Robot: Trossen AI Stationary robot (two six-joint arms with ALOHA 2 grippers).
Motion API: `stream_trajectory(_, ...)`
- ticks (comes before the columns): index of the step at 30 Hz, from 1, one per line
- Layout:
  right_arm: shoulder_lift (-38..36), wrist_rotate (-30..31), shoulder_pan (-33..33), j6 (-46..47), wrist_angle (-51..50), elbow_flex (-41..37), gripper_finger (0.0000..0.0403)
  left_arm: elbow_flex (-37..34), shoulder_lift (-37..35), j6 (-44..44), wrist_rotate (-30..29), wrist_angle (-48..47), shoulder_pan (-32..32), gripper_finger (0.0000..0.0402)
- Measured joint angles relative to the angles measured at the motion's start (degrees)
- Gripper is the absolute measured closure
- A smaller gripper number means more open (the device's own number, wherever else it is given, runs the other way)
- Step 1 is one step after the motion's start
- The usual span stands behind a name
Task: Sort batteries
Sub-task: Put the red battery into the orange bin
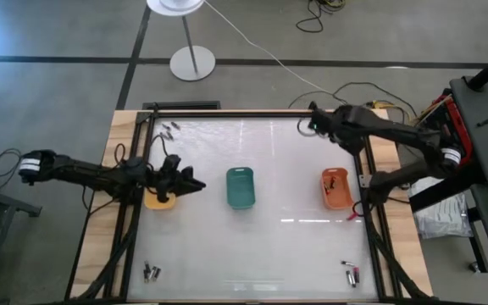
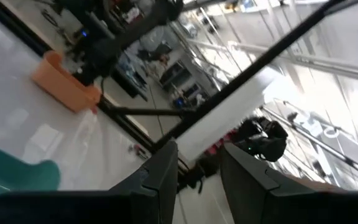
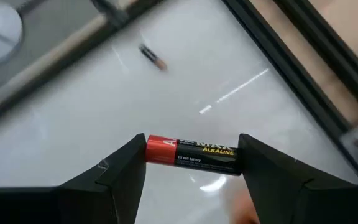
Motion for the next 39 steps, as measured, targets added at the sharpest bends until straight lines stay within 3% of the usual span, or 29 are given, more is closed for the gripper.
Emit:
stream_trajectory(7, -0.6, -2.6, 17.4, 17.6, -2.9, -4.9, 0.0175, 2.3, 0.0, 1.2, 0.0, 0.0, -4.3, 0.0301)
stream_trajectory(10, -0.3, -6.1, 23.3, 28.1, -2.8, -9.4, 0.0176, 3.6, 0.0, 1.3, -0.1, 0.0, -6.0, 0.0301)
stream_trajectory(13, -0.4, -11.1, 26.8, 31.1, -1.5, -14.0, 0.0179, 4.9, 0.0, 1.9, -0.2, -0.4, -7.7, 0.0301)
stream_trajectory(22, -1.5, -14.5, 26.7, 31.1, 2.4, -22.0, 0.0176, 6.5, 0.0, 4.1, -1.4, -0.7, -10.8, 0.0301)
stream_trajectory(30, -1.8, -15.0, 24.4, 30.5, 14.7, -30.5, 0.0175, 6.5, 0.0, 4.1, -2.3, -2.1, -10.8, 0.0301)
stream_trajectory(39, -1.9, -14.3, 20.8, 27.9, 17.5, -32.7, 0.017, 6.5, 0.0, 3.9, -2.5, -2.1, -10.8, 0.0301)
